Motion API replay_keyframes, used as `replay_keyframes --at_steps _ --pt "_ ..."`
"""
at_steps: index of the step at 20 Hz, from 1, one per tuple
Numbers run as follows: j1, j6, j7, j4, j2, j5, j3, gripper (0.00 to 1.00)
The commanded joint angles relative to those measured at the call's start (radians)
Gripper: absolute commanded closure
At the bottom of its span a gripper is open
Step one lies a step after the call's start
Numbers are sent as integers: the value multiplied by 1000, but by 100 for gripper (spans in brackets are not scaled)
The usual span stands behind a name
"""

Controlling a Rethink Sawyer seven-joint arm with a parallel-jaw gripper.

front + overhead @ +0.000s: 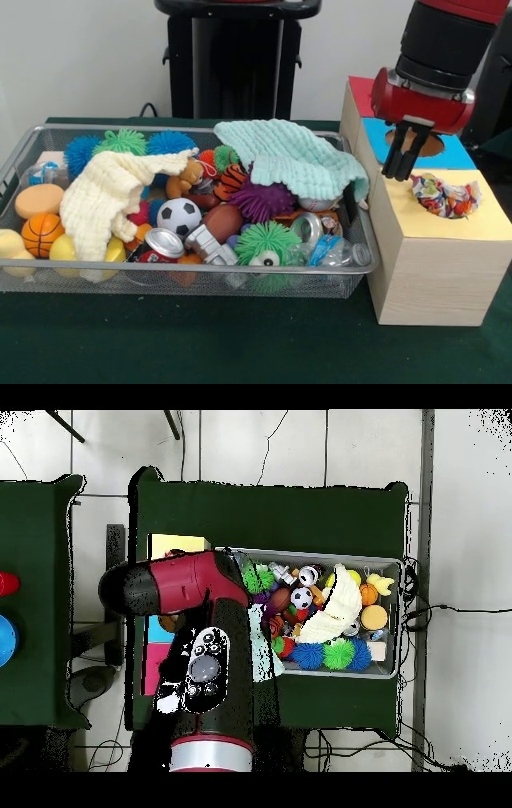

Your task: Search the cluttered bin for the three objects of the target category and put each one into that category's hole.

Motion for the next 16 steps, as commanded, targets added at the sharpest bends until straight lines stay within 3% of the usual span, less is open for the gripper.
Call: replay_keyframes --at_steps 1,16 --pt "16 112 76 56 37 36 89 100" --pt "41 123 96 41 50 84 80 100"
